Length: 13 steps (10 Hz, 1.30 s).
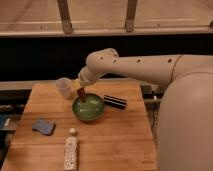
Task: Place the pepper in the ceramic cup
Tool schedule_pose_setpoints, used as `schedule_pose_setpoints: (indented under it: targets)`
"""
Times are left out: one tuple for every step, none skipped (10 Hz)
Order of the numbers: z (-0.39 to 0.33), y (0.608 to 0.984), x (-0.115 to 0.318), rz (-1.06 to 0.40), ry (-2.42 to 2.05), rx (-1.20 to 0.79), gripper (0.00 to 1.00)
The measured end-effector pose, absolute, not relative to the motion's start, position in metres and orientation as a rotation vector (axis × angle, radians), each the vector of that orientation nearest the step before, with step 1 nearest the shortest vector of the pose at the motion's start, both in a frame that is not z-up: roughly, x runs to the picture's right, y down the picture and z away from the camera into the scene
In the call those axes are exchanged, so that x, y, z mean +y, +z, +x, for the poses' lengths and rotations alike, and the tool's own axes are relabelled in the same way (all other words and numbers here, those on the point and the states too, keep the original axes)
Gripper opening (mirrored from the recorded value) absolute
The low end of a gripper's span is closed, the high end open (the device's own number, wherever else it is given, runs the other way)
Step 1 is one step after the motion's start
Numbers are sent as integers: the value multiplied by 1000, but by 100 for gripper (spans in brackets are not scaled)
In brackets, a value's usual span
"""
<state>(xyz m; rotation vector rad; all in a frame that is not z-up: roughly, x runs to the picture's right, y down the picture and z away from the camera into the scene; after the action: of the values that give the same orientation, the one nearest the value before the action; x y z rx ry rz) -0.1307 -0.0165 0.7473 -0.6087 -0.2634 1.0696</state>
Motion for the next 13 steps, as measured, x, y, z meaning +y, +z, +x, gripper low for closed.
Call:
schedule_pose_setpoints:
  targets:
    - [-130,747,-19,-600,1066,-264,20]
    - [-132,749,-29,-589,1065,-267,20]
    - [-134,753,-40,-580,1055,-273,20]
    - [-140,759,-56,-566,1036,-278,20]
    - [-147,763,-64,-560,1019,-281,20]
    - [-154,764,-66,-559,1006,-283,20]
    - [-158,766,-70,-556,995,-285,20]
    - [-162,769,-72,-555,985,-290,20]
    - [-167,771,-72,-555,977,-300,20]
    - [-175,774,-73,-551,971,-324,20]
    - [-178,777,-73,-549,967,-338,20]
    - [-182,779,-74,-550,962,-349,20]
    - [-187,781,-77,-549,955,-358,20]
